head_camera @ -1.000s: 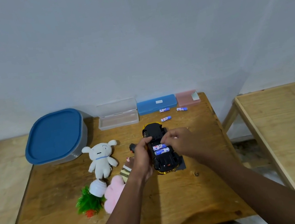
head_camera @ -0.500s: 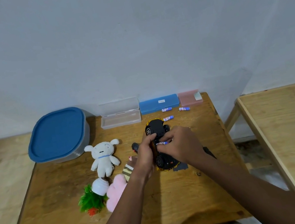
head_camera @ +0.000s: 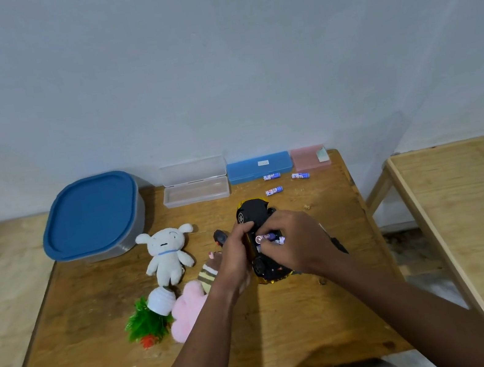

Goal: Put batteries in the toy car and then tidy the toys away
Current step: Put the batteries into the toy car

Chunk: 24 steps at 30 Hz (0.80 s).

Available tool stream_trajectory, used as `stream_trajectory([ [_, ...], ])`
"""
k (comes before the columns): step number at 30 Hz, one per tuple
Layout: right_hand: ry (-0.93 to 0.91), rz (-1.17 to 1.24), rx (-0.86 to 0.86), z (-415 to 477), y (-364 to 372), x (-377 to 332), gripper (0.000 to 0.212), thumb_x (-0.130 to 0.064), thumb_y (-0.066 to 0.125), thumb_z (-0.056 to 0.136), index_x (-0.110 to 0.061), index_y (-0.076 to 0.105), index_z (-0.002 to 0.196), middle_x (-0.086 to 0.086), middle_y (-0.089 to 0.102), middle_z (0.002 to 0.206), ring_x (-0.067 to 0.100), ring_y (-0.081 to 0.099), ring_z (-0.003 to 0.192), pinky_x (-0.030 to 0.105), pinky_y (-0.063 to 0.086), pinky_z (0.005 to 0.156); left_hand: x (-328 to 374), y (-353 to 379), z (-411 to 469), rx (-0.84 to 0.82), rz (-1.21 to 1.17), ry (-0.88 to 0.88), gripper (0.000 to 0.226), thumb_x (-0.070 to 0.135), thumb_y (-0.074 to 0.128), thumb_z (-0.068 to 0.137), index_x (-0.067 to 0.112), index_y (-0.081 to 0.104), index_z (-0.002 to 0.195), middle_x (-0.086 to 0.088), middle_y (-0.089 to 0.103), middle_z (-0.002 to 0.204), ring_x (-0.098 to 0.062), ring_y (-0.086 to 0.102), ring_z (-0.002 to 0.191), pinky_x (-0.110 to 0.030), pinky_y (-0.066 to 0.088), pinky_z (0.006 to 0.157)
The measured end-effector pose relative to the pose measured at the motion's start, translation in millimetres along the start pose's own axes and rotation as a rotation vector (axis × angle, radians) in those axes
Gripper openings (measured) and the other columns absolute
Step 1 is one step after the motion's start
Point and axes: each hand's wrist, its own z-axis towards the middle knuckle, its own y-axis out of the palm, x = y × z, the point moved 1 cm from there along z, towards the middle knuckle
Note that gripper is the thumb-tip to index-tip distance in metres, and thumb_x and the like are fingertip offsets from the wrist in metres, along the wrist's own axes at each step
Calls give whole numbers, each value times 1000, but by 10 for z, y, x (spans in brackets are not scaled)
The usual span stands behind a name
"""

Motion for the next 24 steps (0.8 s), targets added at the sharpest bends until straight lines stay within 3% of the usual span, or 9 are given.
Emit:
stream_trajectory([
  [4,-63,55,-27,14,-51,130,16,-36,68,82,-30,70,96,-14,68,92,6,63,84,36,54,71,45,-5,-3,-45,-7,-22,40,25,44,101,1,66,124,-23,70,113,-32,69,99,-44,53,92],
  [7,123,289,109,30,-93,92,2,-29,65,90,-30,64,89,-13,71,82,5,67,81,33,56,68,48,34,-11,-62,22,-36,41,29,42,102,4,64,126,-21,71,109,-34,69,96,-45,56,87],
  [9,297,452,139,64,-135,49,13,-20,57,95,-20,61,83,-6,70,73,6,65,71,32,53,64,44,47,-11,-58,18,-43,42,31,42,102,4,62,128,-19,70,107,-34,67,96,-45,55,87],
  [11,430,534,118,96,-191,20,19,-14,51,94,-10,55,76,-1,61,63,11,57,63,30,48,61,44,54,-12,-50,23,-34,44,32,42,102,4,61,129,-18,70,106,-32,67,93,-44,54,87],
  [14,526,598,8,80,-218,27,24,-19,52,96,-13,50,74,-1,50,56,14,48,53,24,40,47,49,72,-31,-52,32,-28,44,32,39,102,3,65,122,-20,71,105,-32,69,92,-46,53,91],
  [18,593,591,-50,53,-180,28,35,-38,53,100,-13,58,75,1,60,59,11,54,48,23,40,45,65,55,-42,-29,44,-20,57,37,42,97,-8,57,130,-24,67,104,-37,65,95,-47,51,90],
  [21,668,671,-51,60,-133,54,22,-17,51,98,-6,68,88,3,64,67,11,53,49,21,40,43,74,28,-30,39,46,-12,51,33,42,99,-5,59,129,-21,69,103,-34,67,91,-43,54,83],
  [24,636,590,-25,30,-72,90,26,-9,49,94,-12,72,83,-4,57,61,7,49,52,21,39,48,85,6,-5,73,42,6,44,31,44,100,1,61,127,-21,70,108,-33,68,94,-47,55,89],
])
